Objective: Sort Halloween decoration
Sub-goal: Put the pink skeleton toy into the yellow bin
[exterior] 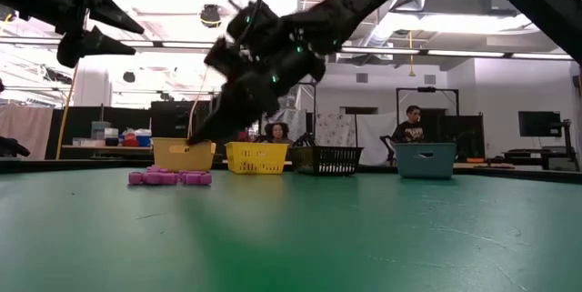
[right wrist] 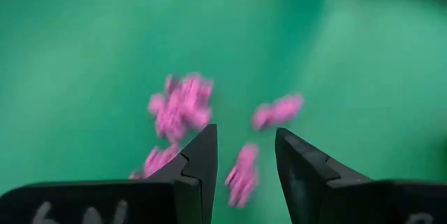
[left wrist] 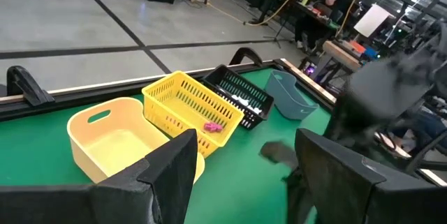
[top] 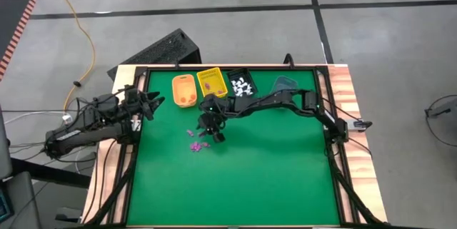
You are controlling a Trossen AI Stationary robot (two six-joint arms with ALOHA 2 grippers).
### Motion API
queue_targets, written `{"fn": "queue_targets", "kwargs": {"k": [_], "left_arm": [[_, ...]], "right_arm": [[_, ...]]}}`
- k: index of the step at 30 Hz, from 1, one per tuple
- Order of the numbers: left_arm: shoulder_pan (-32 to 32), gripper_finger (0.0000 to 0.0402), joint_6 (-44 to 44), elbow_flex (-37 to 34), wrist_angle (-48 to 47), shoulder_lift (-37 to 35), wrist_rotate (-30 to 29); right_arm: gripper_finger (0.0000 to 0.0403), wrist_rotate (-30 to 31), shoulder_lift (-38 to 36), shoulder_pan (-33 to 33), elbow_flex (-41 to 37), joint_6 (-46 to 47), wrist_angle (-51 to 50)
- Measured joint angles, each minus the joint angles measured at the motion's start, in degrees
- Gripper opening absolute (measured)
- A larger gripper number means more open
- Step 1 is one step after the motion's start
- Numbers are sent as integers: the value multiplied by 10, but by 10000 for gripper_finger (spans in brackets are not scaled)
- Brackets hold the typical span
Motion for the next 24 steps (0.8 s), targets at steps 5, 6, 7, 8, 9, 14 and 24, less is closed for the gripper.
{"fn": "queue_targets", "kwargs": {"k": [5, 6, 7, 8, 9, 14, 24], "left_arm": [[0, 231, -6, 0, -2, 0, 0], [0, 231, -8, 0, -2, 0, 0], [0, 231, -9, 0, -3, 0, 0], [0, 231, -9, -1, -5, 0, 0], [0, 231, -10, -1, -6, 0, -1], [0, 231, -12, -1, -6, 0, -1], [0, 231, -14, -1, -8, 0, -16]], "right_arm": [[138, 0, 30, 0, -4, 41, 7], [138, 1, 37, 0, -3, 43, 16], [138, 1, 41, 0, 1, 44, 28], [138, 1, 43, 0, 1, 47, 27], [138, 1, 44, -1, -1, 54, 18], [138, 2, 59, -2, -1, 60, 18], [138, -4, 104, -1, 2, 98, 45]]}}
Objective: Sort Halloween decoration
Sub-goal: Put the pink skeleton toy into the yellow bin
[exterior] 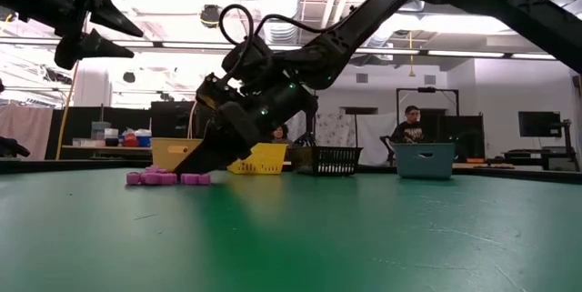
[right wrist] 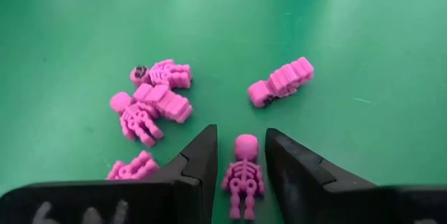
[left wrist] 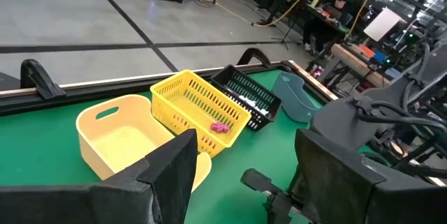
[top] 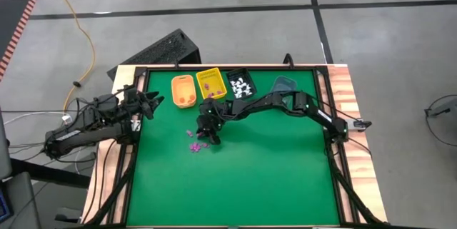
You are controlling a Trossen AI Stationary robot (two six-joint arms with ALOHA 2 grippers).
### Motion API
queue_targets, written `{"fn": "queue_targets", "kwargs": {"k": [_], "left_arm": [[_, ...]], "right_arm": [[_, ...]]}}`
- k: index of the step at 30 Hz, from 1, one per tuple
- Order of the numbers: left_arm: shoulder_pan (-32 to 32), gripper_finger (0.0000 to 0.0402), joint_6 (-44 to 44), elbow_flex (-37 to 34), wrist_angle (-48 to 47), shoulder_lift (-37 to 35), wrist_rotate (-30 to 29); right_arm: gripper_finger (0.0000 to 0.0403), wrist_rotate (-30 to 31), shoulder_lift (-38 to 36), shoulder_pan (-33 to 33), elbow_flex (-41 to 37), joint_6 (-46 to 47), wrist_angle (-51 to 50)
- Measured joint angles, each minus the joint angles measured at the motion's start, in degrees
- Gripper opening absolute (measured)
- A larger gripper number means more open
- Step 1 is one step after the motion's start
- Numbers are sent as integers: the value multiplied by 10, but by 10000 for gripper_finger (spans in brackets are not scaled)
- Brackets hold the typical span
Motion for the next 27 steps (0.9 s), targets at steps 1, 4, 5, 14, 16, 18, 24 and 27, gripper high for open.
{"fn": "queue_targets", "kwargs": {"k": [1, 4, 5, 14, 16, 18, 24, 27], "left_arm": [[0, 231, 0, 0, 0, 0, 0], [0, 231, -1, 0, 0, 0, 0], [0, 231, -2, 0, 0, 0, 0], [0, 231, -3, 0, -2, 0, -1], [0, 231, -3, 0, -3, 0, -1], [0, 231, -3, 0, -3, 0, -1], [0, 231, -3, 0, -3, 0, -1], [0, 231, -2, 0, -3, 0, -1]], "right_arm": [[138, 0, 4, 0, 0, 8, 1], [138, -1, 23, -1, 0, 23, 7], [138, 2, 24, 0, 0, 27, 7], [118, 29, 44, 4, -1, 41, 13], [108, 33, 44, 4, -1, 39, 15], [97, 36, 44, 4, -1, 41, 15], [66, 36, 44, 3, -2, 59, 17], [58, 34, 44, 3, -3, 74, 25]]}}
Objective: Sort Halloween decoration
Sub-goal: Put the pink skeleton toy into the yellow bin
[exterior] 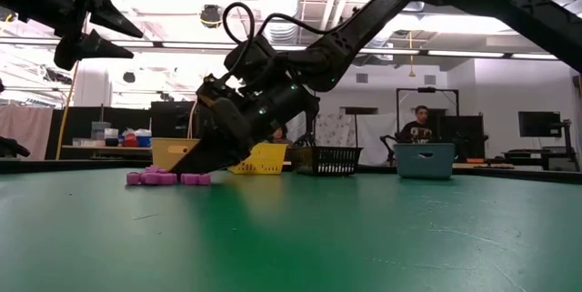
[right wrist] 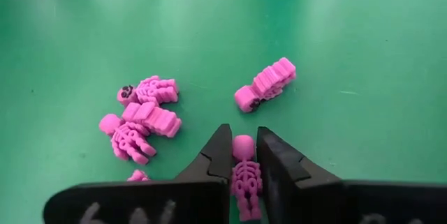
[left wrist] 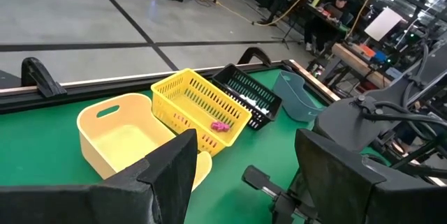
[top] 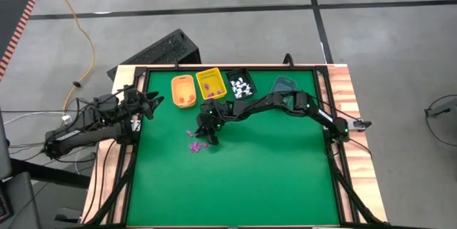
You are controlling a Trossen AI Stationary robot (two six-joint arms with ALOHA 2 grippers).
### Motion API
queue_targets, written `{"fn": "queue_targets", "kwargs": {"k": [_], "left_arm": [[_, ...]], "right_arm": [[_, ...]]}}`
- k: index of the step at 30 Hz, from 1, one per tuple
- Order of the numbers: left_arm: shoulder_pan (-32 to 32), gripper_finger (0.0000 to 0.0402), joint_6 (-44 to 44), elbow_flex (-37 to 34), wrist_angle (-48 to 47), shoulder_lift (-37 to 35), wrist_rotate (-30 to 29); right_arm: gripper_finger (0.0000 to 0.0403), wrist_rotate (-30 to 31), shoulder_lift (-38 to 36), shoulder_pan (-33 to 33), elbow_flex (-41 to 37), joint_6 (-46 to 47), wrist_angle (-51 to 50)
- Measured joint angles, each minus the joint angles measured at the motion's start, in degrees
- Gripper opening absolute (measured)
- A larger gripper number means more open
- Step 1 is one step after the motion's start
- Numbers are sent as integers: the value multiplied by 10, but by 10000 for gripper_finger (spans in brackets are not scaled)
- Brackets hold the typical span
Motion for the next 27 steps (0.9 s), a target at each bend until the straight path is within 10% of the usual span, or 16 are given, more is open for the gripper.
{"fn": "queue_targets", "kwargs": {"k": [27], "left_arm": [[0, 231, -4, 0, 3, 0, -10]], "right_arm": [[55, -40, -89, -60, 3, 53, 85]]}}
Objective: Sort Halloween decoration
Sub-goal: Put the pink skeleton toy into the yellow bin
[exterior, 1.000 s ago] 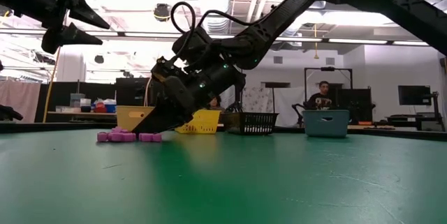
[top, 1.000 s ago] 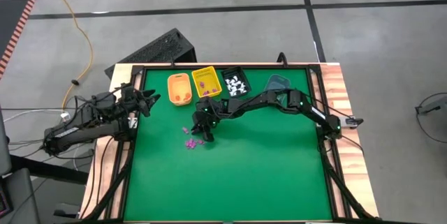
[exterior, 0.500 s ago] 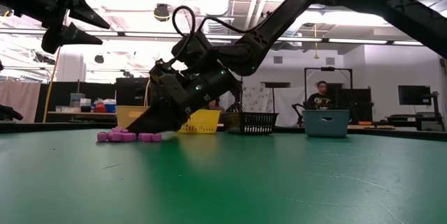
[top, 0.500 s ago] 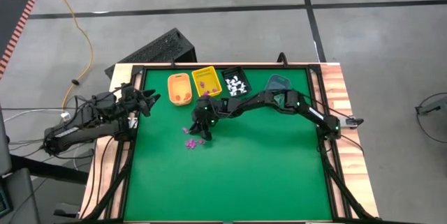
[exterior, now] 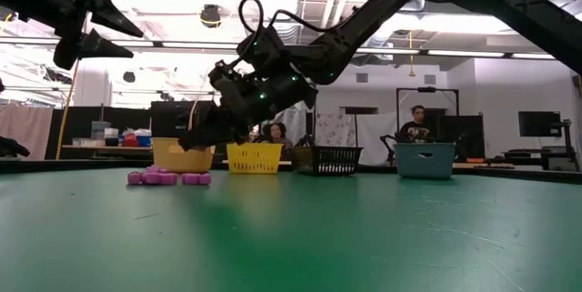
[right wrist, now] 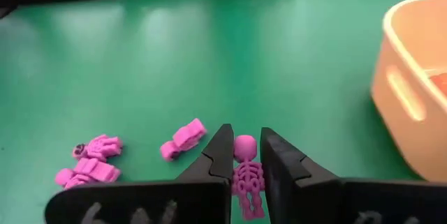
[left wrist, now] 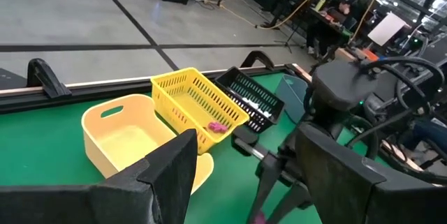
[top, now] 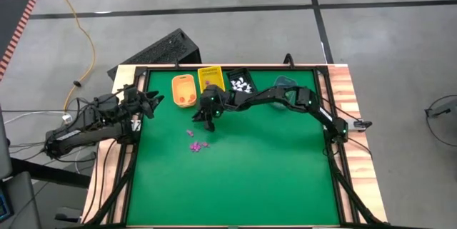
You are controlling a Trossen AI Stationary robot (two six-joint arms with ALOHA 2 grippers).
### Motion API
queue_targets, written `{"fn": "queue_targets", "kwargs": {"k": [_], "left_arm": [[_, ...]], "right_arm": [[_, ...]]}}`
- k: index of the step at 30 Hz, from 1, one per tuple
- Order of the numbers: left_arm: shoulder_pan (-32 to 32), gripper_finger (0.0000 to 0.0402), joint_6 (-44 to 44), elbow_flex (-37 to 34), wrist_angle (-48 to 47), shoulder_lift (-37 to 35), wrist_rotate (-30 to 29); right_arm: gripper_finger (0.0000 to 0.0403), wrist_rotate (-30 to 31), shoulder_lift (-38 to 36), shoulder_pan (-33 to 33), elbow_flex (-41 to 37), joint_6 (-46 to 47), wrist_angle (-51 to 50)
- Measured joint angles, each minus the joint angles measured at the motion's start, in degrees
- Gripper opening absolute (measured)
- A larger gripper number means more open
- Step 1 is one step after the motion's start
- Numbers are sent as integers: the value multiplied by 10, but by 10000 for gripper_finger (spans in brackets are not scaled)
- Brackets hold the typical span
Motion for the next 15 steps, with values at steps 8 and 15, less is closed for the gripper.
{"fn": "queue_targets", "kwargs": {"k": [8, 15], "left_arm": [[0, 231, -4, 0, 0, 0, 0], [0, 231, -4, 0, 0, 0, -5]], "right_arm": [[55, -4, -22, -7, 1, 3, 2], [55, -11, -44, 5, 2, -4, 32]]}}
